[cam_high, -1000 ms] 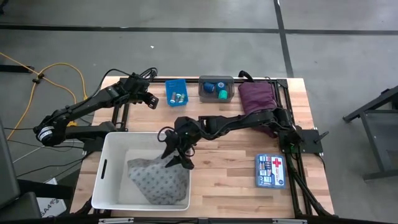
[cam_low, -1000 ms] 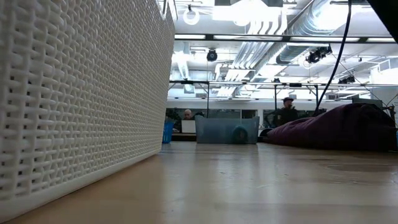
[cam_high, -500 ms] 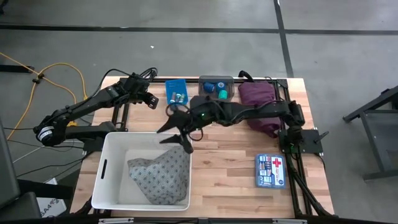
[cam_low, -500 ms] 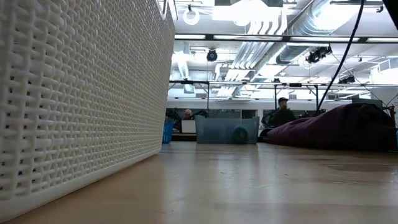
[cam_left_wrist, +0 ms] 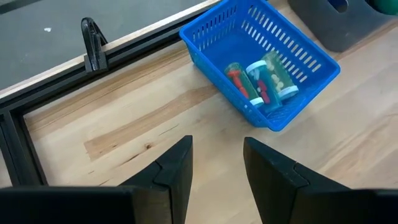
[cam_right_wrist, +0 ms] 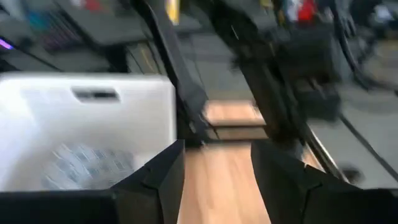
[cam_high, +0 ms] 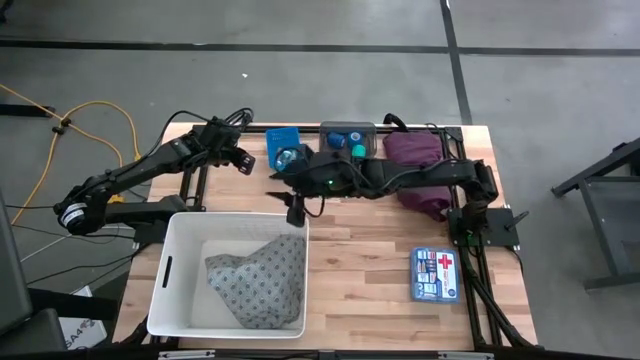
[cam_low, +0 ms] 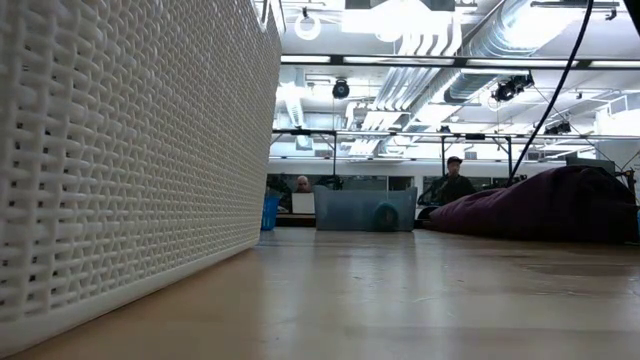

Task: Pick & place medical supplies in basket/bin
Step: Put the purple patient gown into the white bin

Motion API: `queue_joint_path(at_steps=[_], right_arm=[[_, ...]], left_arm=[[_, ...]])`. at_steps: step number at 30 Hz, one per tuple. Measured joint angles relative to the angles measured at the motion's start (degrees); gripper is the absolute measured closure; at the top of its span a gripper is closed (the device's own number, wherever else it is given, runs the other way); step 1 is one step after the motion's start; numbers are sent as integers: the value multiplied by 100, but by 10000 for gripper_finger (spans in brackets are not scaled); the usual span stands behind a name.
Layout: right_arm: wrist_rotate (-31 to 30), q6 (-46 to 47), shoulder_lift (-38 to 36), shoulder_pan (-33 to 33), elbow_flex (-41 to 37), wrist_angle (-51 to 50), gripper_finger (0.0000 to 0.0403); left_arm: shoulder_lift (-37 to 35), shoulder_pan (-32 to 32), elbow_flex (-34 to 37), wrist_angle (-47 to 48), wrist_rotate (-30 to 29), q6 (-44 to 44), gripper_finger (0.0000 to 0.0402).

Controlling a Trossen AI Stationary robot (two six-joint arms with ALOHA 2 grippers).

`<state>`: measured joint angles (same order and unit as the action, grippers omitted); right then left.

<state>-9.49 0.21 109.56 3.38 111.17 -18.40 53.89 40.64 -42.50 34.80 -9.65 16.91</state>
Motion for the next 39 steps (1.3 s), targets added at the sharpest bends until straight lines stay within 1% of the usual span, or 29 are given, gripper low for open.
queue_joint_path(at_steps=[4, 7, 10, 15, 17, 23, 27, 34, 39], right_arm=[[-682, 199, -104, -37, 2, -638, 231], [-1158, 474, -207, -78, -4, -1316, 231], [-1549, 1070, -269, -102, -2, -1995, 231], [-1782, 2307, -426, -203, 4, -3349, 231], [-1773, 2739, -457, -258, -4, -3946, 231], [-1701, 3813, -478, -374, -4, -5302, 231], [-1422, 4309, -478, -512, -4, -6009, 231], [-607, 4326, -478, -815, -4, -6357, 231], [-553, 4328, -334, -923, -4, -6637, 231]], left_arm=[[-2, -7, 0, -122, 0, 0, 265], [-2, -7, 0, -169, -1, 0, 265], [-2, -7, 0, -196, 0, 0, 265], [-2, -7, 0, -201, 0, 0, 265], [-2, -7, 0, -201, 0, 0, 265], [-2, -7, 0, -209, 0, 0, 265], [-2, -7, 0, -209, 0, 0, 265], [-2, -7, 0, -212, 0, 0, 265], [-2, -7, 0, -211, 0, 0, 265]])
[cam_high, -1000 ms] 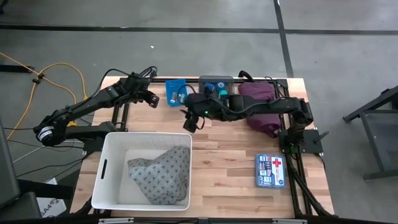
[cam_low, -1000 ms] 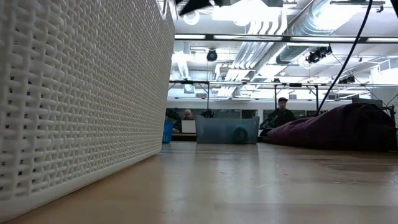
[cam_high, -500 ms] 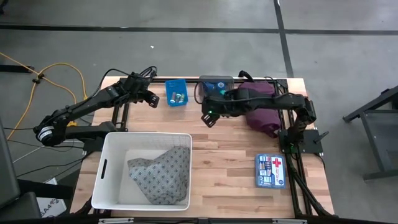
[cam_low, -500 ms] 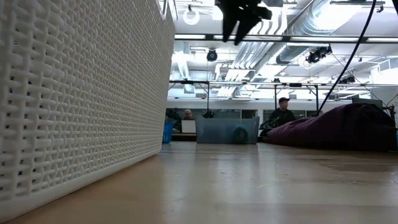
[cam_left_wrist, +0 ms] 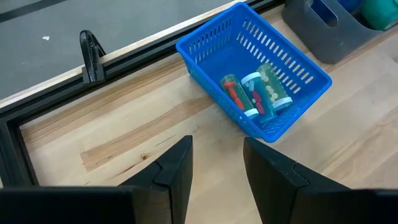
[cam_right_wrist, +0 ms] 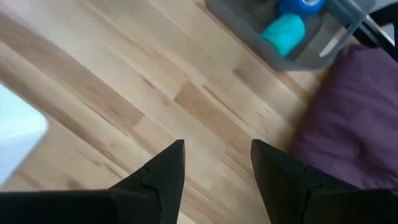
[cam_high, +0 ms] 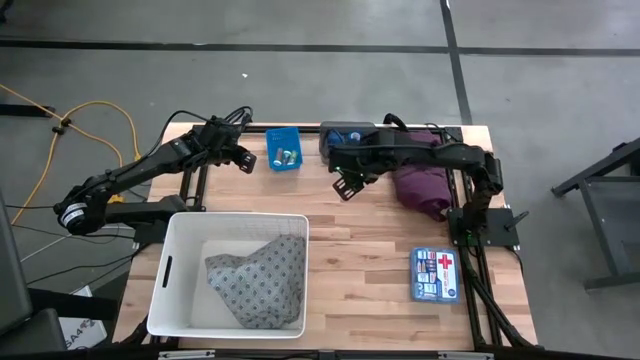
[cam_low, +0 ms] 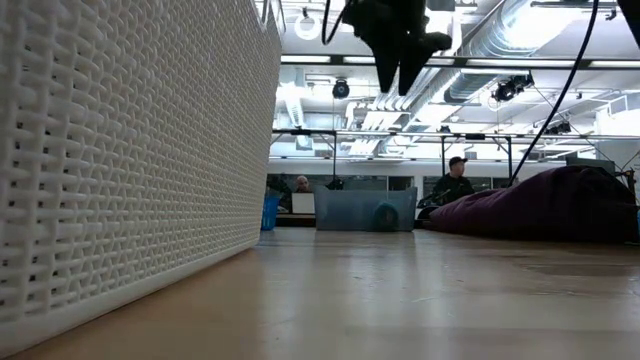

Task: Pick & place medical supplies in basket/bin
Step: Put the purple patient gown into the white bin

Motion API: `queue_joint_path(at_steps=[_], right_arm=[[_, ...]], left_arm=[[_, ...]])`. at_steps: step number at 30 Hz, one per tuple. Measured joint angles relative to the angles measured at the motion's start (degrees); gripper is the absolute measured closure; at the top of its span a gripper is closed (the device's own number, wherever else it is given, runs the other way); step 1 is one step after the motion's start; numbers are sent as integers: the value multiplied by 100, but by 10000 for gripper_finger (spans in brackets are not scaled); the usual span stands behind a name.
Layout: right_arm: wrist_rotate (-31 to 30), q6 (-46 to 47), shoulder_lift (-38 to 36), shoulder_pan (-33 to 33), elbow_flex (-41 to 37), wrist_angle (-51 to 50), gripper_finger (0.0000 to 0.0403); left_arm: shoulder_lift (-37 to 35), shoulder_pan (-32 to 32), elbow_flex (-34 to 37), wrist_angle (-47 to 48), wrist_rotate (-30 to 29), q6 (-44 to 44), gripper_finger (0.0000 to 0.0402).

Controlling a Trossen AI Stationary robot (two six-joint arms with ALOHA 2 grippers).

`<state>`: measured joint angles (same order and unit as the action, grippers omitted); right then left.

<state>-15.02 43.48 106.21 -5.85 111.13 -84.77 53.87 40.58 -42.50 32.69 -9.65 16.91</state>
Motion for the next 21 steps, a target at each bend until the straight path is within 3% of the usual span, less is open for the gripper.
queue_joint_path(at_steps=[10, 21], right_arm=[[56, 40, 523, -148, -4, -516, 231], [-117, 111, 544, -144, -131, -526, 231]], left_arm=[[0, 0, 0, -5, -1, 0, 265], [0, 0, 0, -22, 0, 0, 265]])
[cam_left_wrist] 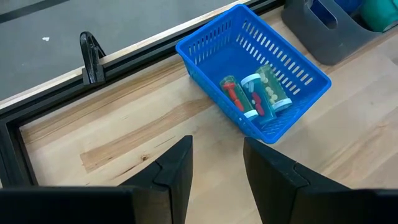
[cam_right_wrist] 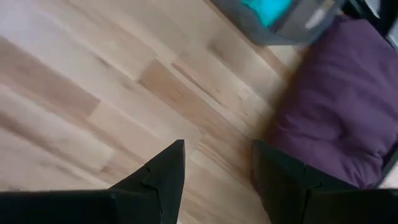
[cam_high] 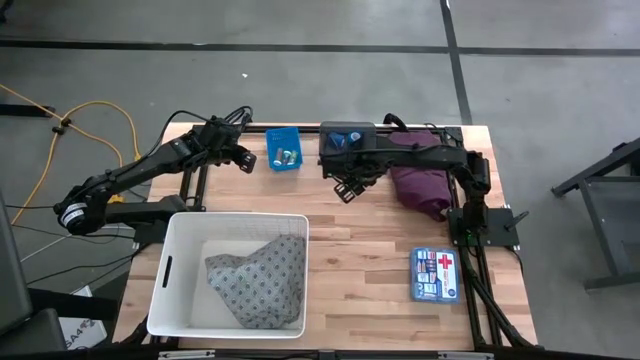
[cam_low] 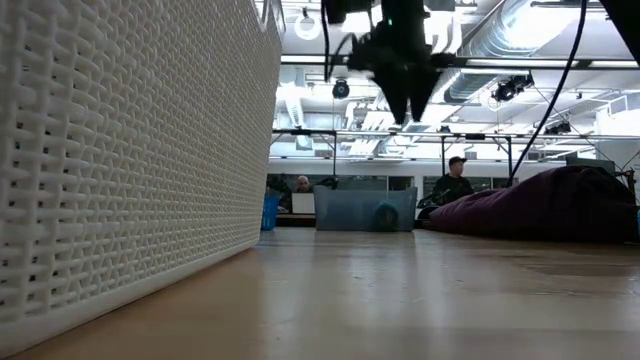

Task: Pick & place medical supplies in basket/bin
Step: Put the purple patient gown into the white bin

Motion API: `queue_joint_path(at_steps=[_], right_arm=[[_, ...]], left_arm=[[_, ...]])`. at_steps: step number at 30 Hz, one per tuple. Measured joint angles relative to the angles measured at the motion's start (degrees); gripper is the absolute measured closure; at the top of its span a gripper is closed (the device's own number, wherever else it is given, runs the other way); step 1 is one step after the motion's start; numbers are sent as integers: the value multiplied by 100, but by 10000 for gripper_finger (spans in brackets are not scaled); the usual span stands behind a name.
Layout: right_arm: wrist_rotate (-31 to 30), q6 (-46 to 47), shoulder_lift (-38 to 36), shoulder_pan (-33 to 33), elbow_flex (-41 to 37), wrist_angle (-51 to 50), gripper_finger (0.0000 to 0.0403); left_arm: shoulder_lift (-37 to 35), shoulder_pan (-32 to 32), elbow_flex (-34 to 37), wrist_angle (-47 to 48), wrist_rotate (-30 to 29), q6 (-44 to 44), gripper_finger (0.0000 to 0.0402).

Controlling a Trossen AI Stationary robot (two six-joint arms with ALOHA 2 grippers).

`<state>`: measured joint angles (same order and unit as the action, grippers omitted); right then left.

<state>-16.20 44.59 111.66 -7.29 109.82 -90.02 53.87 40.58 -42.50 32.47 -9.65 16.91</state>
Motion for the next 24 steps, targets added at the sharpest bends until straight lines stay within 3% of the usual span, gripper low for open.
queue_joint_path(at_steps=[9, 24], right_arm=[[277, 915, 2, 0, -1125, -3, 231], [507, 1476, 4, 0, -2165, 6, 231]], left_arm=[[0, 0, 0, 0, 0, 0, 265], [0, 2, 0, 1, 0, 0, 265]])
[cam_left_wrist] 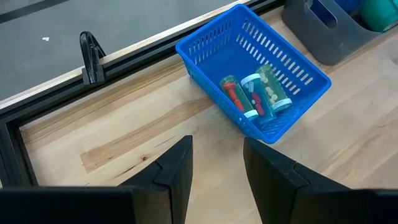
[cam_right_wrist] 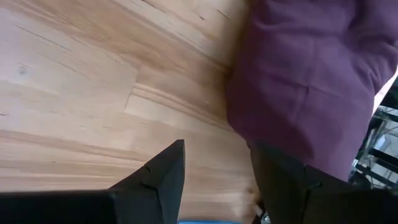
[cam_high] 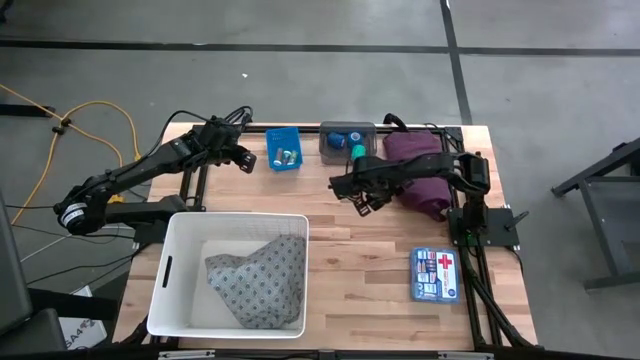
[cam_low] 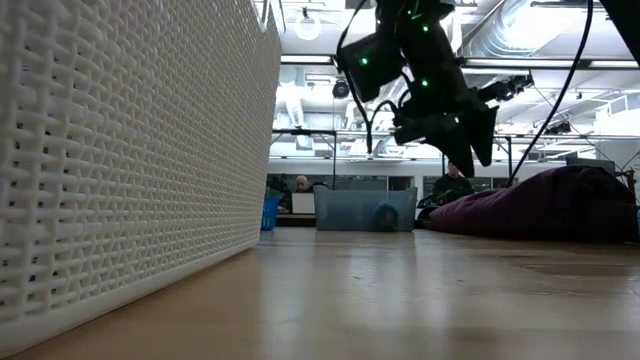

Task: Pick & place medical supplies in basket/bin
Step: Put the purple patient gown into the white bin

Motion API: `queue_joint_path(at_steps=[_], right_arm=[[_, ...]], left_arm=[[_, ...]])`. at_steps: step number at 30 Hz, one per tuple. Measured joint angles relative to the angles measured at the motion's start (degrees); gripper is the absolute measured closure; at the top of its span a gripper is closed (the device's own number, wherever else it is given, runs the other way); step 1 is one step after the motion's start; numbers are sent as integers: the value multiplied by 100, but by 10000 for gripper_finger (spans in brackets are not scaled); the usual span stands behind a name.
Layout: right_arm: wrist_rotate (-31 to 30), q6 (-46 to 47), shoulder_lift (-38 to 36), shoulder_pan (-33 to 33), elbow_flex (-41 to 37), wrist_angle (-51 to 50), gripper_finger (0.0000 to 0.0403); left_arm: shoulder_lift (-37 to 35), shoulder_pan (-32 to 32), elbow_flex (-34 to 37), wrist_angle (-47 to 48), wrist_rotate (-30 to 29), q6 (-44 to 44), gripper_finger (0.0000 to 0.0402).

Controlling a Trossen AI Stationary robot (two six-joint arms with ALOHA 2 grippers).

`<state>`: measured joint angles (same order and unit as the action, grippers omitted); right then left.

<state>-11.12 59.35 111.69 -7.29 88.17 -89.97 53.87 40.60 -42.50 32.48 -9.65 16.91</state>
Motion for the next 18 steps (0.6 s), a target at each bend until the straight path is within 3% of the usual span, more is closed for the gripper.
queue_joint_path(at_steps=[18], right_arm=[[-863, -409, -2, 0, -248, 737, 231]], left_arm=[[0, 0, 0, -1, 0, 0, 265]])
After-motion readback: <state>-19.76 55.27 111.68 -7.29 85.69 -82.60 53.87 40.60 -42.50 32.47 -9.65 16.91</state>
